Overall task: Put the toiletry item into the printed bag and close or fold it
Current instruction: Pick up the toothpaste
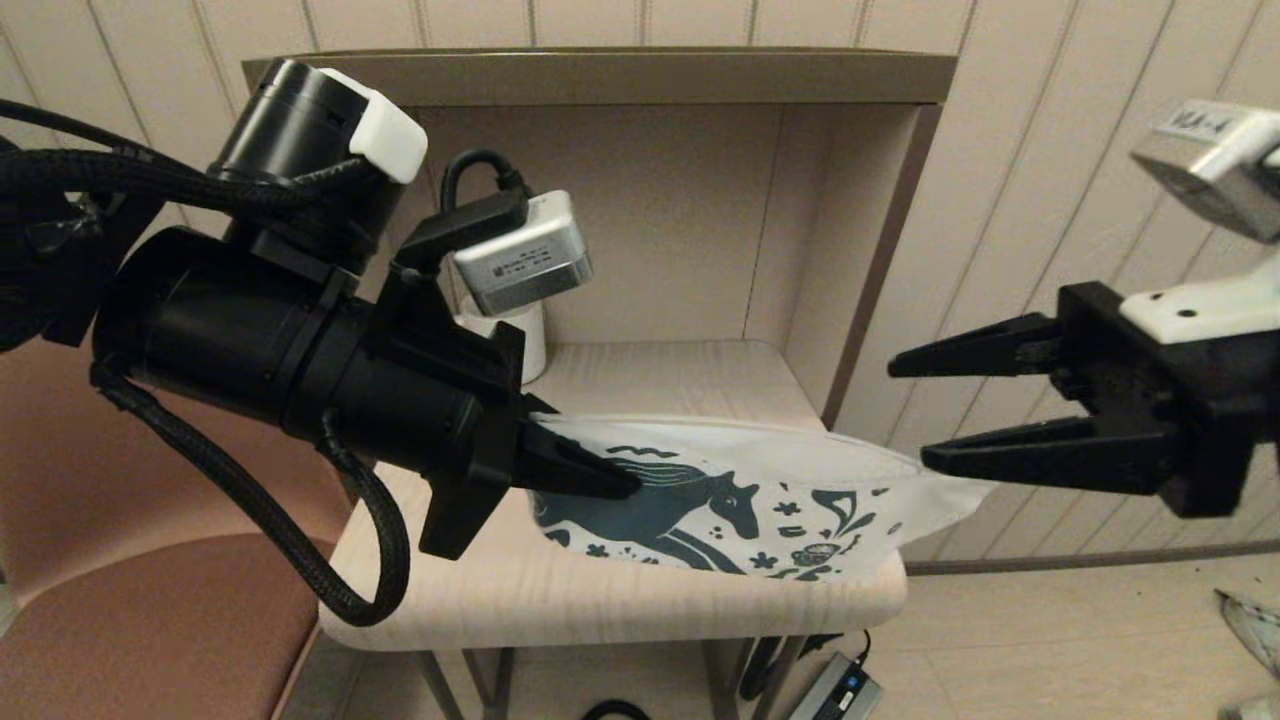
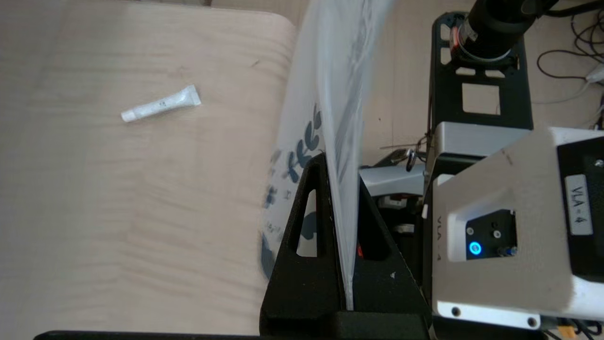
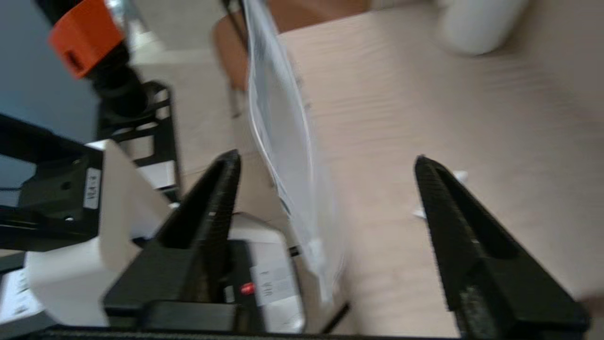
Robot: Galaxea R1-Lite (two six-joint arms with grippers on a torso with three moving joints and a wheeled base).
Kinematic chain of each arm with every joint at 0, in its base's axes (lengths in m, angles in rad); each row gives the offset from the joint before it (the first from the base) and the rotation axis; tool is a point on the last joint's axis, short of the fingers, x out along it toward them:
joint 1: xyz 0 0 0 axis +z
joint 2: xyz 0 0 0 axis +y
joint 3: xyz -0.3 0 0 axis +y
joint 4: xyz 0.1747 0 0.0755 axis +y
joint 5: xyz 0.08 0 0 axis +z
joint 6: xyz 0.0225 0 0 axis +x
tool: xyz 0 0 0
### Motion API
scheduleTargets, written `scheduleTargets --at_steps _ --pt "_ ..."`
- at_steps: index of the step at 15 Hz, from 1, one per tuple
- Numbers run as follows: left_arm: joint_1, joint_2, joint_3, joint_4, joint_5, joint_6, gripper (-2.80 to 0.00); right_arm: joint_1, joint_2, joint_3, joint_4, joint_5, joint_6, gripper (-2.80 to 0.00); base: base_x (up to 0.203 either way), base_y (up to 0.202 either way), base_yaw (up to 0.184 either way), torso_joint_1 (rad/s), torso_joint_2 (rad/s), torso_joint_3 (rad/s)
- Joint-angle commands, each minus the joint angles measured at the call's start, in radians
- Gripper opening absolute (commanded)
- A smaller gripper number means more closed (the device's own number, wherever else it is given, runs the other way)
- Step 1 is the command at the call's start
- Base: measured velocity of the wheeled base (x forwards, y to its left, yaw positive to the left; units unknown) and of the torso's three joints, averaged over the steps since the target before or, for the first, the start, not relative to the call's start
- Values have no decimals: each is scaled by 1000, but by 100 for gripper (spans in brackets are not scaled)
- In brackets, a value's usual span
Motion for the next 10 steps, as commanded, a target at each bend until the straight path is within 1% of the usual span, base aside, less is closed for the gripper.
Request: scheduleTargets --at_steps 1,3,5,6,8,10 --pt "0 3 24 -1 -3 3 -280 -61 -52 -11 1 9 -1 0 0 0 0 0 0 0" --pt "9 -19 56 -5 -2 4 -280 -98 -54 -15 2 29 1 0 0 0 0 0 0 0" --pt "75 -49 95 -7 -2 3 -280 -112 -44 3 0 34 7 0 0 0 0 0 0 0" --pt "119 -58 105 -12 -7 0 -280 -115 -32 18 -1 29 22 0 0 0 0 0 0 0" --pt "234 -60 114 -24 -23 -5 -280 -117 17 24 -23 22 31 0 0 0 0 0 0 0" --pt "326 -59 107 -27 -62 -21 -280 -122 70 24 -42 7 38 0 0 0 0 0 0 0"
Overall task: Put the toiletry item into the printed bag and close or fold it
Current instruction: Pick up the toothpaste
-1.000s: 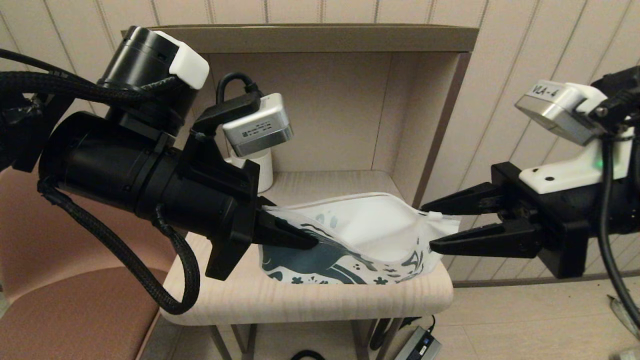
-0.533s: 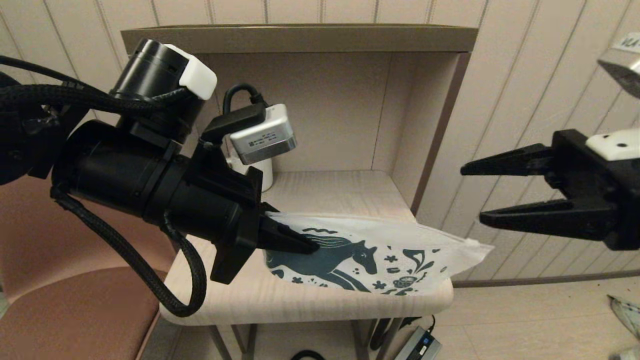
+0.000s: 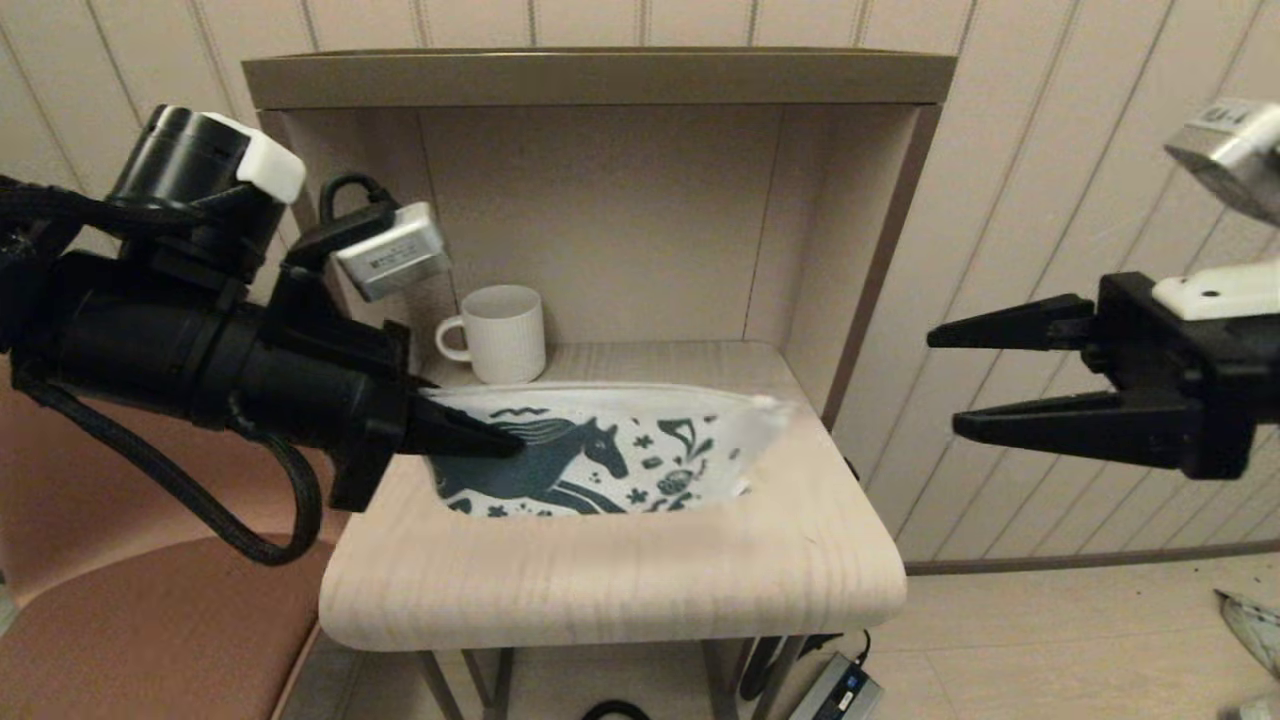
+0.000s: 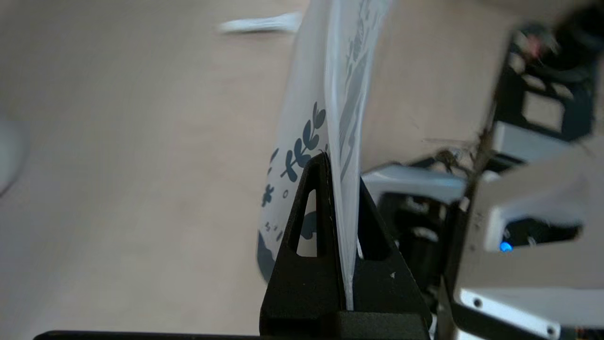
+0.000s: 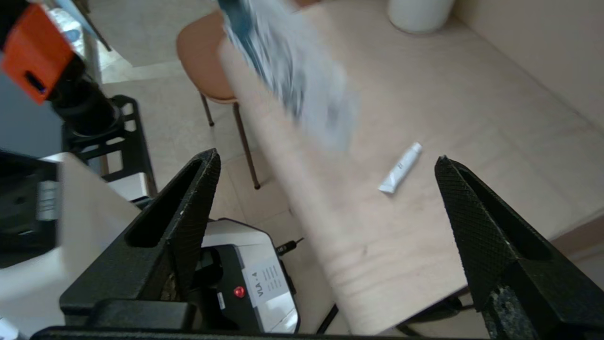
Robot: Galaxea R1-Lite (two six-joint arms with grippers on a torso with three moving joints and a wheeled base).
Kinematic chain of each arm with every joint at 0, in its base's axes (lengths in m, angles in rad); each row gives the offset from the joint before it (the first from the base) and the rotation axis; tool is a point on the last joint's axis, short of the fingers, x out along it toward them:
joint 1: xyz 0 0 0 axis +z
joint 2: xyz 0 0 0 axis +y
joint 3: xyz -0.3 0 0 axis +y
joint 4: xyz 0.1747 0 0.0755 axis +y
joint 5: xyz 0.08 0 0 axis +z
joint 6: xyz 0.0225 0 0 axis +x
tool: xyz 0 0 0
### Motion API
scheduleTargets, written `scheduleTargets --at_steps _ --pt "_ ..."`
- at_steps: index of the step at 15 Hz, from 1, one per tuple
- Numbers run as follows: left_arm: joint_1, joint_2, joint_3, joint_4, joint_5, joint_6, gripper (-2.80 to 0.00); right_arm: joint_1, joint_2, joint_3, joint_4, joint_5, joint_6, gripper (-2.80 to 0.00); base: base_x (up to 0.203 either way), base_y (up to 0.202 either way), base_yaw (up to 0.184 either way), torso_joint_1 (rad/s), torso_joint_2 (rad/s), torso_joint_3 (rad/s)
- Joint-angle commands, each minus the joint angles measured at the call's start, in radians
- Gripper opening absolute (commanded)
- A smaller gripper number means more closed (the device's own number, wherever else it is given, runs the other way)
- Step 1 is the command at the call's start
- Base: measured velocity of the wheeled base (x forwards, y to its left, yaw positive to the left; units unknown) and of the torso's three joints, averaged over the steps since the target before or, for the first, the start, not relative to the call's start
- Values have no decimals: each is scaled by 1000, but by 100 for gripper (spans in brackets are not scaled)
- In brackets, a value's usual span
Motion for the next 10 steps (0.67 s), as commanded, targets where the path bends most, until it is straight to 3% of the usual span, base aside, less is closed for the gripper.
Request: scheduleTargets --at_steps 1,6,10 --pt "105 -2 -15 1 -44 -34 -280 -4 89 1 -7 -18 3 0 0 0 0 0 0 0" --pt "163 2 -4 -118 -60 -217 -280 32 204 9 -26 -87 33 0 0 0 0 0 0 0" --pt "163 5 26 -181 -62 -227 -280 118 274 8 -93 -194 99 0 0 0 0 0 0 0"
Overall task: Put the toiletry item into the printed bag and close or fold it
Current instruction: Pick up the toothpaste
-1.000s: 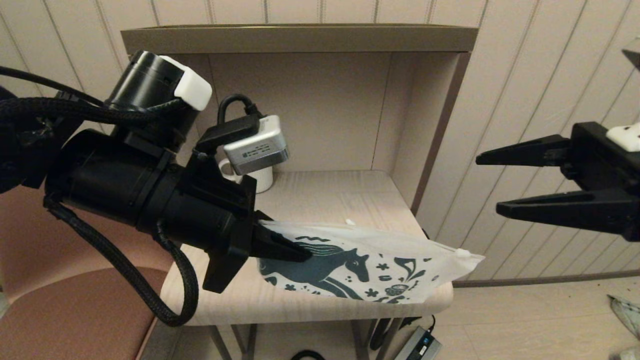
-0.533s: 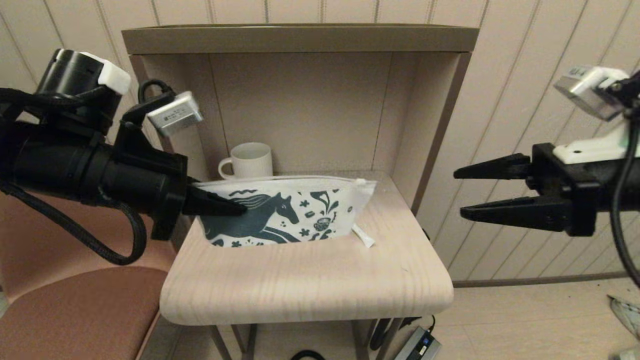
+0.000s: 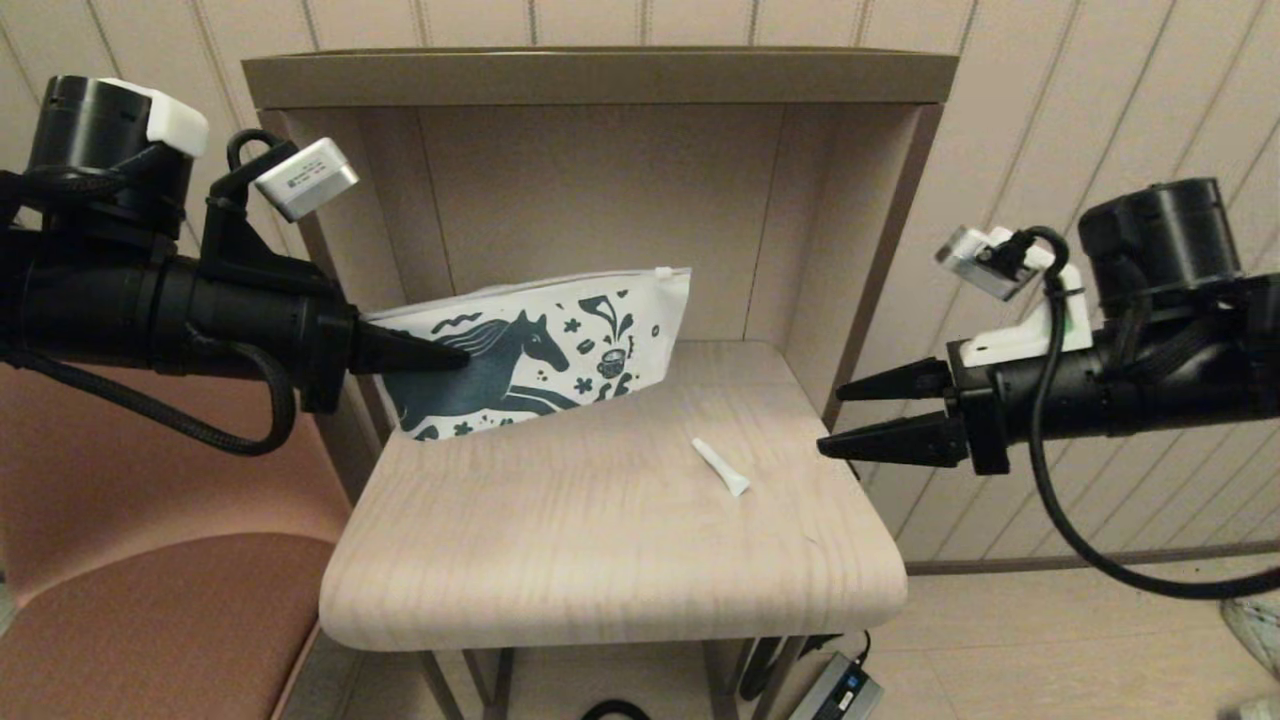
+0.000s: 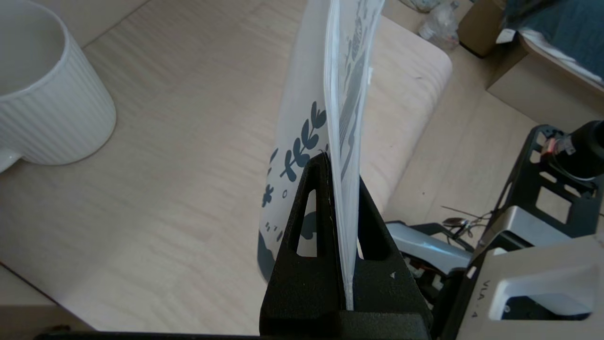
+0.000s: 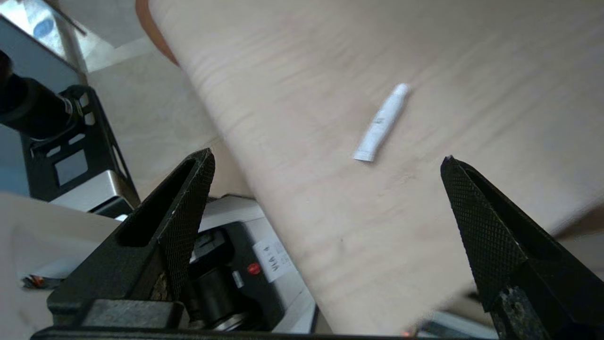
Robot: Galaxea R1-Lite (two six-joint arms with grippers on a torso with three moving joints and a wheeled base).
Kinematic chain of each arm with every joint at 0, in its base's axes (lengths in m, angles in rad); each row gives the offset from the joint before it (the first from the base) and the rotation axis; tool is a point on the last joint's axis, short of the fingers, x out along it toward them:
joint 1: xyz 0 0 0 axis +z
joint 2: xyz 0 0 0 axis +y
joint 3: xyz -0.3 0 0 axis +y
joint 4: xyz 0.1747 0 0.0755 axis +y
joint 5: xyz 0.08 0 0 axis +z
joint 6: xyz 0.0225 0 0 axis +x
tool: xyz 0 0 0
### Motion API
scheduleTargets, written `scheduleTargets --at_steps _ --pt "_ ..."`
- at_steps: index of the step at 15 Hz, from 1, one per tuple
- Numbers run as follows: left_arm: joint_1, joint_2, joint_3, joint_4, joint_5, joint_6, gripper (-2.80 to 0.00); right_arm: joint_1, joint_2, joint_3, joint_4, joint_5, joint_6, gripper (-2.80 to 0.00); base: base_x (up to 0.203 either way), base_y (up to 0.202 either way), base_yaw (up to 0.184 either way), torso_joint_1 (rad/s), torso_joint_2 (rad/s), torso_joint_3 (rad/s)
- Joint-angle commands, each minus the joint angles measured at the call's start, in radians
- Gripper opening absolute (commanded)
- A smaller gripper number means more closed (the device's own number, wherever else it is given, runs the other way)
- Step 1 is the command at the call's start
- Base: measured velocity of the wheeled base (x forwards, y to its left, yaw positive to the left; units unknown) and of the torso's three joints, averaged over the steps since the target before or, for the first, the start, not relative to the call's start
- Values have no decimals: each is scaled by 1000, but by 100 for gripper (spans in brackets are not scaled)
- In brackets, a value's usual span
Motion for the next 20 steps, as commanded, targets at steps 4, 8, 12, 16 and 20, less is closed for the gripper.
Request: scheduleTargets --at_steps 4,8,12,16,20 --pt "0 10 19 -18 -21 3 -280 153 117 5 -119 -251 104 0 0 0 0 0 0 0" --pt "1 7 26 -20 -24 7 -280 218 165 2 -175 -395 138 0 0 0 0 0 0 0" --pt "2 12 35 -57 -24 4 -280 221 160 -3 -226 -408 148 0 0 0 0 0 0 0" --pt "3 10 39 -66 -26 3 -280 229 154 -20 -212 -411 167 0 0 0 0 0 0 0" --pt "3 0 41 -66 -29 3 -280 247 143 -17 -199 -411 165 -280 0 0 0 0 0 0"
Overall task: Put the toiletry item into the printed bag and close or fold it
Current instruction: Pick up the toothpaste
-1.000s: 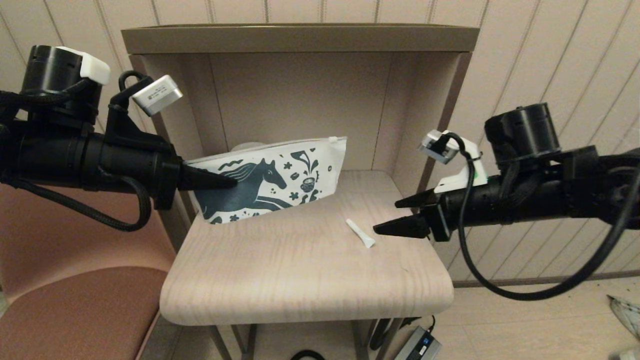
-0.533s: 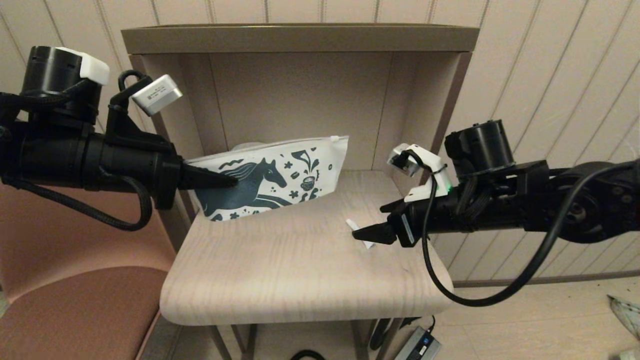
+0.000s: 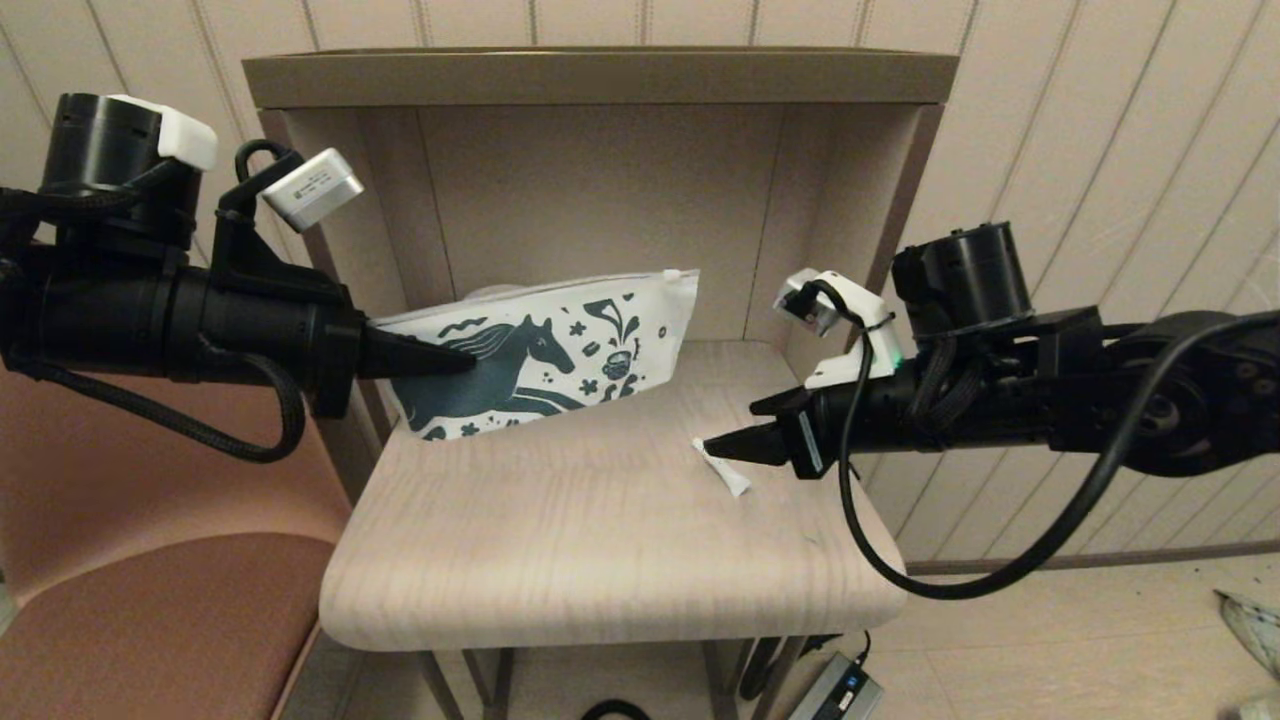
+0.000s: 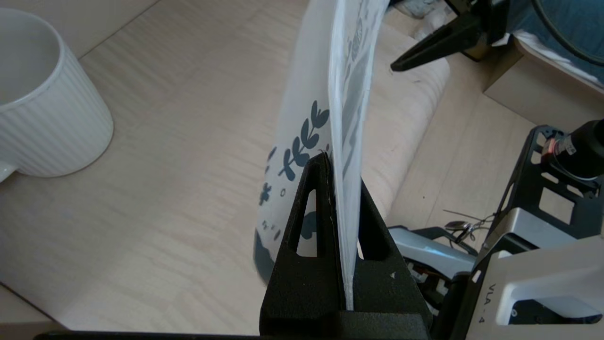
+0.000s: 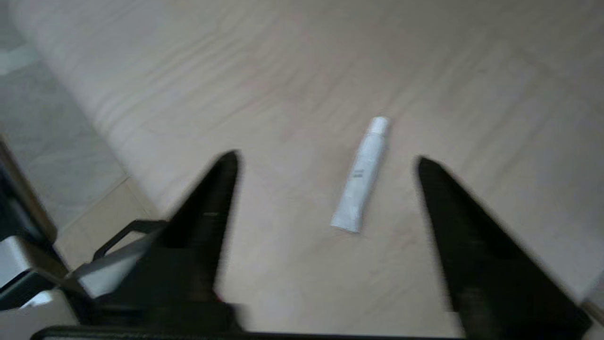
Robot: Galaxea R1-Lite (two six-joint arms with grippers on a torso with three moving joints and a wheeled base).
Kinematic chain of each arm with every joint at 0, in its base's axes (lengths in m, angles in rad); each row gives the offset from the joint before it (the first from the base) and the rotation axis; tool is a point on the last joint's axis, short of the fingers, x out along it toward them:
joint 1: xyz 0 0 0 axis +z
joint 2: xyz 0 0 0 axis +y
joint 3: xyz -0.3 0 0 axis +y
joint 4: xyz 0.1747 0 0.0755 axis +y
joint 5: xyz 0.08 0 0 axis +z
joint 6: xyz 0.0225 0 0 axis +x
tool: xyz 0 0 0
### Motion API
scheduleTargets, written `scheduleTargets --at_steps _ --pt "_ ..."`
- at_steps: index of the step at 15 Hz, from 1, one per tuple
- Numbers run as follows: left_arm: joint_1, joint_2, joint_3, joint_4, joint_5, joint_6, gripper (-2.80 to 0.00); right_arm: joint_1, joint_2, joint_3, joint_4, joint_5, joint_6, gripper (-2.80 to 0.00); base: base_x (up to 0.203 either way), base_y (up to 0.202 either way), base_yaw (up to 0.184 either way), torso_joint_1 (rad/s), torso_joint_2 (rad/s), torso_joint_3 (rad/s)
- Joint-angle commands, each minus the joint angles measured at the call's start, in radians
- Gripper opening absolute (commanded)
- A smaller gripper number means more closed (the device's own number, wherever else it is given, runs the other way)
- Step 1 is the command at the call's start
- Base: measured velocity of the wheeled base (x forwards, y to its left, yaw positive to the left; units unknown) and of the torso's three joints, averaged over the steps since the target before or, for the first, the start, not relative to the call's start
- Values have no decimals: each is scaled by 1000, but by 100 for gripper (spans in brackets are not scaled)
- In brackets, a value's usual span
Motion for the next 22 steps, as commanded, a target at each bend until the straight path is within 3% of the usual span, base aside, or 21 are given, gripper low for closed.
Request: scheduleTargets --at_steps 1,9,10,20,22 --pt "-1 -7 0 2 -4 2 -280 9 -16 -1 23 3 2 -280 0 0 0 0 0 0" --pt "0 -20 10 0 -6 3 -280 12 -18 30 30 -1 6 -280 0 0 0 0 0 0" --pt "-1 -22 11 0 -6 3 -280 11 -19 39 30 -3 11 0 0 0 0 0 0 0" --pt "-1 -26 13 0 -6 5 -280 31 -1 48 23 -30 9 0 0 0 0 0 0 0" --pt "-1 -25 13 2 -6 5 -280 36 31 49 20 -87 3 0 0 0 0 0 0 0"
